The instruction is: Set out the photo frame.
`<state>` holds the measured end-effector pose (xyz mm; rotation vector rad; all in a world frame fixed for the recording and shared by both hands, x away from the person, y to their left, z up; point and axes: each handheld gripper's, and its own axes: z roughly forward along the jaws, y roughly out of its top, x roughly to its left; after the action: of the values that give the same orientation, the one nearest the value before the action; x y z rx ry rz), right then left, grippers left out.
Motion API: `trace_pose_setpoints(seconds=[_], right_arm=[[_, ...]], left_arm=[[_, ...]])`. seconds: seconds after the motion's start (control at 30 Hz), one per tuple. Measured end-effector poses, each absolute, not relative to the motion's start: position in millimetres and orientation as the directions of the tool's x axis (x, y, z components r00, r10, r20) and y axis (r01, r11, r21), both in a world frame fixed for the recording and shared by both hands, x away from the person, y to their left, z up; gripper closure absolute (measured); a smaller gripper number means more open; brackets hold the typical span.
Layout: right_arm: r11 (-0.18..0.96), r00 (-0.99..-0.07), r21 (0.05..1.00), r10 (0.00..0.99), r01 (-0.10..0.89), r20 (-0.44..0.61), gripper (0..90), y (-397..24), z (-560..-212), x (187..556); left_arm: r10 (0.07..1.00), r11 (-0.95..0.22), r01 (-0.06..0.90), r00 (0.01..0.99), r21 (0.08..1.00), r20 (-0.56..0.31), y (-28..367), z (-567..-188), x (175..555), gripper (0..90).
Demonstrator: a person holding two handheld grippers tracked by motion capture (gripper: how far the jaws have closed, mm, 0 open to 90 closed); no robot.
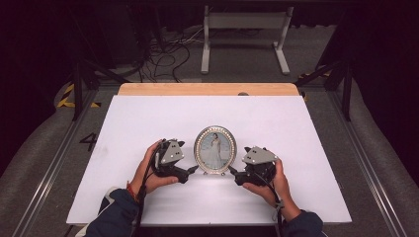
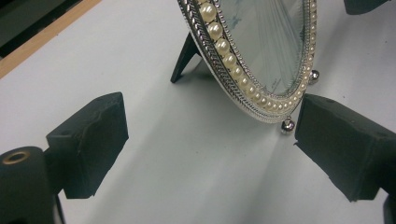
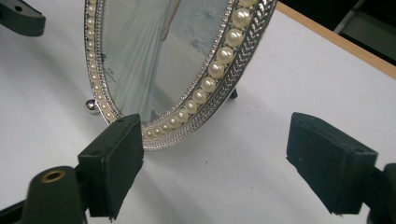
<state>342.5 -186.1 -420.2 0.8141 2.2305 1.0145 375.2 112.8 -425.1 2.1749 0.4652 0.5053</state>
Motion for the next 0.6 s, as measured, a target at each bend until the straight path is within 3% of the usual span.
trace_pose_setpoints(seconds=[0.6], right_arm=[[0.566,-0.657,0.774,0.703,0.284,-0.273,17.4,-199,-416,337]], left_arm=[[0.491,-0.609,0.150,0.843,0.779,0.221,131,-424,366,9.8]])
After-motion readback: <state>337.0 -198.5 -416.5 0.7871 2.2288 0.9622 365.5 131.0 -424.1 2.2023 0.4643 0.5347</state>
